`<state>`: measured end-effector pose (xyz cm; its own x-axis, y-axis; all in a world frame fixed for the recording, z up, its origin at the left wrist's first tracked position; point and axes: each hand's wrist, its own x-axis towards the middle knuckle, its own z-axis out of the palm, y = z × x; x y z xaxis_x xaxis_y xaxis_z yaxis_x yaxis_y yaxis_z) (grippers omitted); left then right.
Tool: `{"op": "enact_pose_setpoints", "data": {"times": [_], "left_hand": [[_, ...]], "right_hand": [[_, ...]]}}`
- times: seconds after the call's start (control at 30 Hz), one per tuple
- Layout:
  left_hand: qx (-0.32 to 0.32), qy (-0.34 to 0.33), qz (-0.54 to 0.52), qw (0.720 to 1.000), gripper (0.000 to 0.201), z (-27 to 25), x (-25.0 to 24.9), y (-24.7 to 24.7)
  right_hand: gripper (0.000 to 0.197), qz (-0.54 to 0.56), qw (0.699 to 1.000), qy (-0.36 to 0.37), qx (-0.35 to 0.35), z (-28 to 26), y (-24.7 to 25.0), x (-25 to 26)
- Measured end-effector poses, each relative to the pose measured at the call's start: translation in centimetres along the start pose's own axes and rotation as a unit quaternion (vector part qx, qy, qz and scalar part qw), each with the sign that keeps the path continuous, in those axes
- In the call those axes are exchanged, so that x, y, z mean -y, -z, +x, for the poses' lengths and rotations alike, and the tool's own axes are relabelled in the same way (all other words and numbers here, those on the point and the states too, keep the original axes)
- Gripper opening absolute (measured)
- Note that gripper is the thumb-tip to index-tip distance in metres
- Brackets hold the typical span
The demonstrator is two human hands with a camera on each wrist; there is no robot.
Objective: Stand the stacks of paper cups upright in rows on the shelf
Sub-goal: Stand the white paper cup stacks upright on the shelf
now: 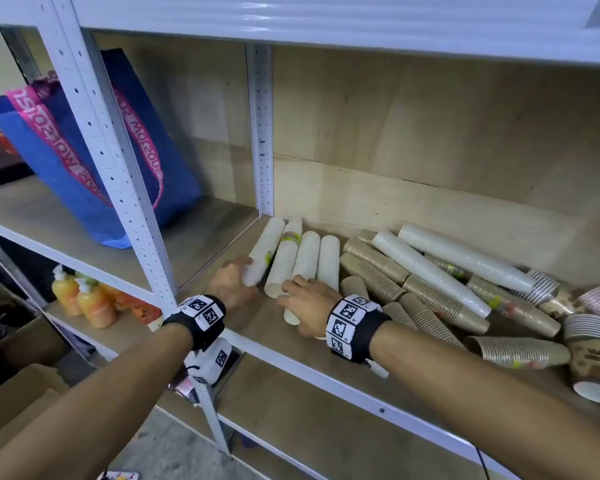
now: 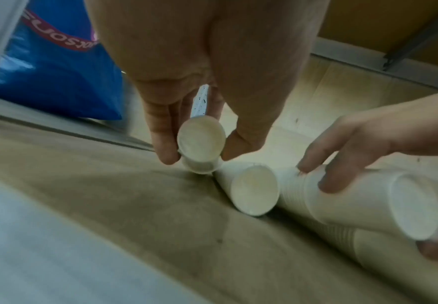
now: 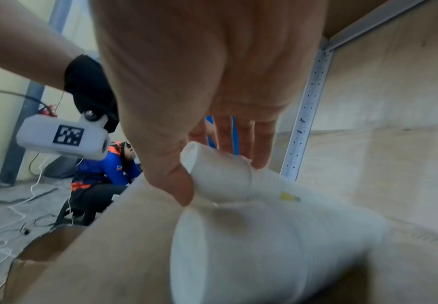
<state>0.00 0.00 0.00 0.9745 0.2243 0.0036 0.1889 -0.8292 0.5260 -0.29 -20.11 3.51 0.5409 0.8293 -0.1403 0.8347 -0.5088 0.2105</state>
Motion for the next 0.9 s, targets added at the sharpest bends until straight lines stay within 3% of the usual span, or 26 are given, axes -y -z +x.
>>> {"op": "enact_pose_setpoints", "data": {"times": [0.17,0.27,0.47,0.63,0.77,0.9], "left_hand": [[-0.039,0.003,0.003,0.999,0.063,-0.6,-1.0,3.1],[-0.078,-0.044,0.008,0.996,0.054,-0.5,-2.2,5.6],[-0.14,-0.112,-0.041,0.983,0.033,1.0,-4.9,9.6],[-0.149,-0.131,-0.047,0.979,0.031,3.1,-7.2,11.7],[-0.153,-0.131,-0.052,0.978,0.025,5.2,-8.3,13.6],[-0.154,-0.139,-0.05,0.977,0.033,7.0,-9.6,15.8]], "right_hand": [[0.042,0.051,0.997,-0.024,-0.048,0.0,3.1,-1.5],[0.033,0.093,0.99,-0.047,-0.095,0.2,5.5,-2.9],[0.039,0.136,0.967,-0.129,-0.173,0.7,11.4,-6.7],[0.045,0.177,0.939,-0.195,-0.221,1.5,15.1,-9.6],[0.039,0.183,0.926,-0.204,-0.259,2.4,18.2,-10.9],[0.038,0.195,0.917,-0.202,-0.283,4.3,20.3,-11.5]]}}
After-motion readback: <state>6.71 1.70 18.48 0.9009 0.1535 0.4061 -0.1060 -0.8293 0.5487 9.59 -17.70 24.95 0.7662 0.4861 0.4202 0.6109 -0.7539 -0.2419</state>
